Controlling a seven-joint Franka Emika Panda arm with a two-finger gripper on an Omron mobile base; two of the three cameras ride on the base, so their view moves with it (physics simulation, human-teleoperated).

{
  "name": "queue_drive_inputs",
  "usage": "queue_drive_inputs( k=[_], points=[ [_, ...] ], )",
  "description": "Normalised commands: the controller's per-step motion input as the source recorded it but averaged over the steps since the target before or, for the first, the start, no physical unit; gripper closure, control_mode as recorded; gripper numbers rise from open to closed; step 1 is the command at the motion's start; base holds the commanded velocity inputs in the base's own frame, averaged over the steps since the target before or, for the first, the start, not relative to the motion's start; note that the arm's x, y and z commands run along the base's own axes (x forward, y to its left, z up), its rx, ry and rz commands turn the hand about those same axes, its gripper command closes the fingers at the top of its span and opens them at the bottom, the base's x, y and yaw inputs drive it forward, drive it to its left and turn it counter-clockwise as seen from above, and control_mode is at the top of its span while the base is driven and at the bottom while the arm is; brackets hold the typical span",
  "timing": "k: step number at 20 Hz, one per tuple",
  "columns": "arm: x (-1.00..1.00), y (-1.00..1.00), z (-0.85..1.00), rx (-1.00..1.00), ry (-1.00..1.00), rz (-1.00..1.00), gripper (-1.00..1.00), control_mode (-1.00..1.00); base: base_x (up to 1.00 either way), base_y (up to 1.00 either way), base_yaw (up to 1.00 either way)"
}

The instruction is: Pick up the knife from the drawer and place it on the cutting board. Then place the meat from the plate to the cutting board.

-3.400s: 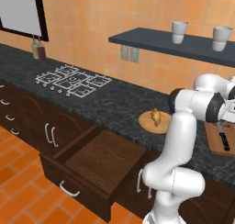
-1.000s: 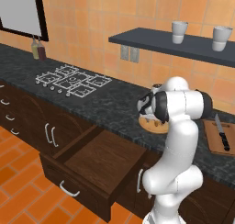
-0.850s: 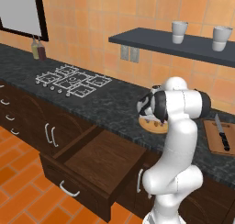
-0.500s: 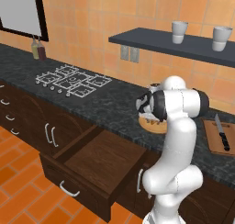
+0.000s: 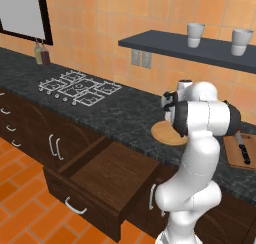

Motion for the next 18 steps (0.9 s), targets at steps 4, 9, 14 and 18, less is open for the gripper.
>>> queue_drive_inputs(
  k=[4,9,14,18],
  points=[
    [-0.88,-0.92,0.28,0.0,0.0,0.0,1.0,-1.0,0.0,0.0,0.0],
    [-0.68,-0.99,0.09,0.0,0.0,0.0,1.0,-1.0,0.0,0.0,0.0],
    [-0.52,-1.0,0.02,0.0,0.0,0.0,1.0,-1.0,0.0,0.0,0.0],
    [-0.2,-1.0,0.06,0.1,0.0,-0.01,1.0,-1.0,0.0,0.0,0.0]
  ],
)
